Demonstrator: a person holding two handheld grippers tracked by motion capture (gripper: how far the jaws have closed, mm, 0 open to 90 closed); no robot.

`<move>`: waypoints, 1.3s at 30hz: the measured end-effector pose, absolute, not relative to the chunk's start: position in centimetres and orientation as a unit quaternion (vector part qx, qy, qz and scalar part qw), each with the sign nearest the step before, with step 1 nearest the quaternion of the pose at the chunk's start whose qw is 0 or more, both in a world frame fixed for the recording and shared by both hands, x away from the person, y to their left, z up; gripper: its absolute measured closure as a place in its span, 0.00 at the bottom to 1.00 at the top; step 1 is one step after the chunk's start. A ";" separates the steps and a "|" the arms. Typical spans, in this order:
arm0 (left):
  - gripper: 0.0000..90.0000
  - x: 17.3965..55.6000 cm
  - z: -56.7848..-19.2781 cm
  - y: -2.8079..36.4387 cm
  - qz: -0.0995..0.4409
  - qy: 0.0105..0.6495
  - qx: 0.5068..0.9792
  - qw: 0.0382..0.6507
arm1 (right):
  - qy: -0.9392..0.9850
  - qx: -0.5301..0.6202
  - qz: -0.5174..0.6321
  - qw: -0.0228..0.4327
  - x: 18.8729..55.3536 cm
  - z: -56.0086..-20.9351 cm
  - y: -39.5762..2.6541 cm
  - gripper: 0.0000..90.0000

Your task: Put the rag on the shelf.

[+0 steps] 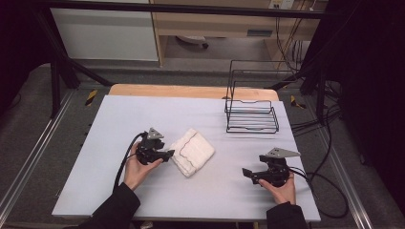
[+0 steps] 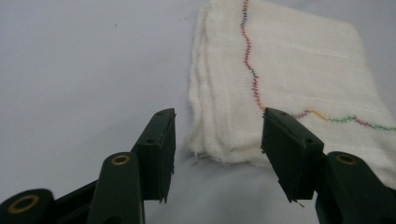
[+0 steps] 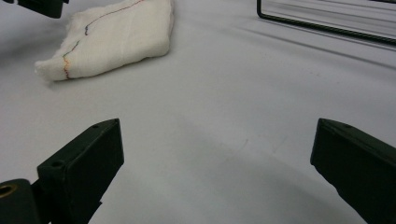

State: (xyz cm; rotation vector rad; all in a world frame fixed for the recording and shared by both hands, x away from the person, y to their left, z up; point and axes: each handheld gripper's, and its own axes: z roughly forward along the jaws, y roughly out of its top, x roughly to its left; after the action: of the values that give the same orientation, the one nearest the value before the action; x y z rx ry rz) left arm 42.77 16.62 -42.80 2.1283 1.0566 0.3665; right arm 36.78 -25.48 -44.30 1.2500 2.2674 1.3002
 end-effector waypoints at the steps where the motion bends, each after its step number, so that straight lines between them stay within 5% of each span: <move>1: 0.50 43.1 -43.1 16.6 0.140 0.412 0.825 0.361 | 0.777 0.428 0.445 0.122 36.8 -44.3 -25.5 0.03; 5: 0.53 44.1 -43.8 16.1 0.133 0.414 0.829 0.351 | 0.777 0.428 0.445 0.121 36.8 -44.3 -25.5 0.03; 18: 0.89 44.4 -44.1 15.8 0.093 0.421 0.829 0.355 | 0.777 0.429 0.446 0.118 36.7 -44.1 -24.9 0.03; 29: 0.91 43.2 -43.9 16.4 0.098 0.425 0.824 0.361 | 0.778 0.421 0.453 0.114 36.3 -43.6 -22.7 0.07; 39: 0.88 43.2 -44.4 16.1 0.123 0.401 0.835 0.357 | 0.798 0.390 0.446 0.113 35.8 -43.2 -15.5 0.17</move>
State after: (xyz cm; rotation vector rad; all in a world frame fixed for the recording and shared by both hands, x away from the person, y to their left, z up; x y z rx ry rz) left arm 43.22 16.10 -44.42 2.1558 1.0345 0.3169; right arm 35.85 -15.47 -43.25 1.1442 2.3412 1.3081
